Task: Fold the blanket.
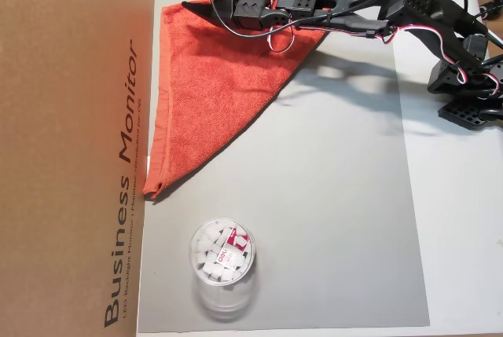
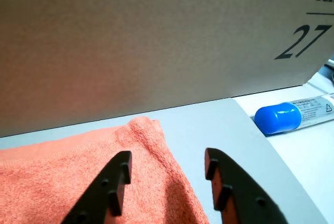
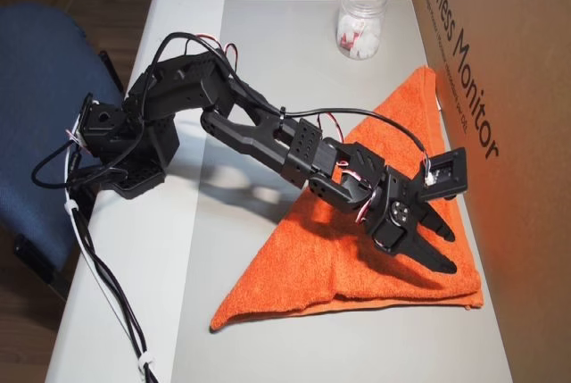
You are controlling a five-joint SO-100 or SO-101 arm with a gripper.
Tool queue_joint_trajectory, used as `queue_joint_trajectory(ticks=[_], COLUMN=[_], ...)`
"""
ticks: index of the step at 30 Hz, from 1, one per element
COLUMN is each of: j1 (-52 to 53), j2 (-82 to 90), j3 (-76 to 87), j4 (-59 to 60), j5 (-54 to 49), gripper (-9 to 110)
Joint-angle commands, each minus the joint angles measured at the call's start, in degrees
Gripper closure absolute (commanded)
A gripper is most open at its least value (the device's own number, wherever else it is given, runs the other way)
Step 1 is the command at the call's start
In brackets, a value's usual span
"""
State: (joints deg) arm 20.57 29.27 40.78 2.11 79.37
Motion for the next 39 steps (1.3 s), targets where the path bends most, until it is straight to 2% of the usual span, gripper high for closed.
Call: queue_joint_trajectory(ticks=[1, 6, 18, 39], j1=[0.3, 0.4, 1.5, 9.6], j2=[1.8, 6.3, 22.8, 55.5], j3=[-3.1, -1.1, 16.1, 49.0], j4=[-0.4, -0.1, -0.2, -0.2], j5=[0.7, 0.5, 1.3, 23.0], gripper=[87, 87, 87, 87])
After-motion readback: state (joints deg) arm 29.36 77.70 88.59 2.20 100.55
